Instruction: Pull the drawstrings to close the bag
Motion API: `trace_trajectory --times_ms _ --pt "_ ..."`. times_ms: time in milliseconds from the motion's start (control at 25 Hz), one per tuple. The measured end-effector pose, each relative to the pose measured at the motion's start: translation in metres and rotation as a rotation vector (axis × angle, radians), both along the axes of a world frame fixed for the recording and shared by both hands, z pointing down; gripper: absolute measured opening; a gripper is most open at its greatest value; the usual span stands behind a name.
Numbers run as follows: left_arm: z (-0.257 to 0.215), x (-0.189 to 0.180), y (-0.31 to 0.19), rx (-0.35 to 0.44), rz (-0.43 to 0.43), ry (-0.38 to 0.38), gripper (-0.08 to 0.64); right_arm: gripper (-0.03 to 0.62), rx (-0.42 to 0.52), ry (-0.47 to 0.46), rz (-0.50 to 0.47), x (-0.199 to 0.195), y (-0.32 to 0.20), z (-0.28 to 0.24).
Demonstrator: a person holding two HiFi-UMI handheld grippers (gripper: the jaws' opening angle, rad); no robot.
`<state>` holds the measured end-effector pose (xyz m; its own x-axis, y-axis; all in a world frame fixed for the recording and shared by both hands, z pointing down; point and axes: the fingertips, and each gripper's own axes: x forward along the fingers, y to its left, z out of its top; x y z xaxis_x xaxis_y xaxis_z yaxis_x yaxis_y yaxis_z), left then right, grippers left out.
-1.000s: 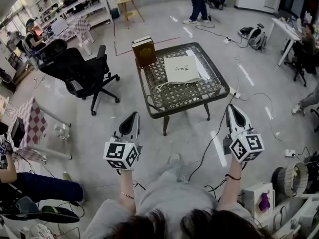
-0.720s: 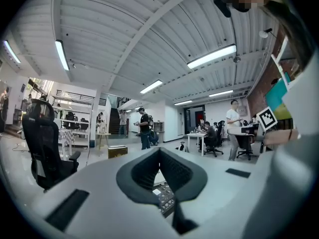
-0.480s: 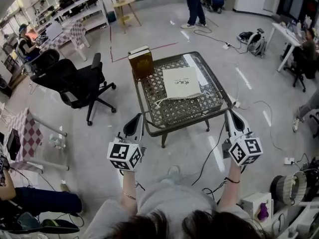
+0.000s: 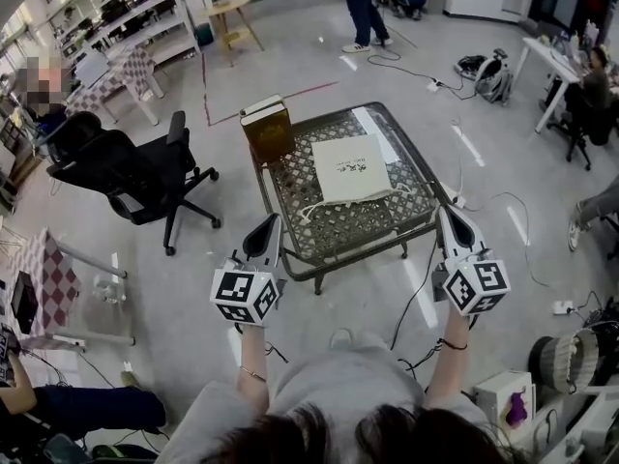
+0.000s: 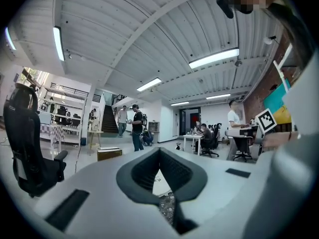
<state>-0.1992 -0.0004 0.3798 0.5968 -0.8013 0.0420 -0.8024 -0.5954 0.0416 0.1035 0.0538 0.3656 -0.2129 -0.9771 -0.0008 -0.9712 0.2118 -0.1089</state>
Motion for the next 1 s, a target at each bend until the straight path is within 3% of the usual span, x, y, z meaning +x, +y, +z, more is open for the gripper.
trace_trajectory --times_ms 400,1000 --pt "0.013 0.030 -0.032 -0.040 0.055 -0.014 0.023 0.021 -0.035 -0.013 0.043 0.022 -0.029 0.009" --pt "0.016 0.057 -0.098 -0.058 -0.064 -0.012 0.023 0.021 -0.062 0.003 -0.074 0.056 -0.132 0.011"
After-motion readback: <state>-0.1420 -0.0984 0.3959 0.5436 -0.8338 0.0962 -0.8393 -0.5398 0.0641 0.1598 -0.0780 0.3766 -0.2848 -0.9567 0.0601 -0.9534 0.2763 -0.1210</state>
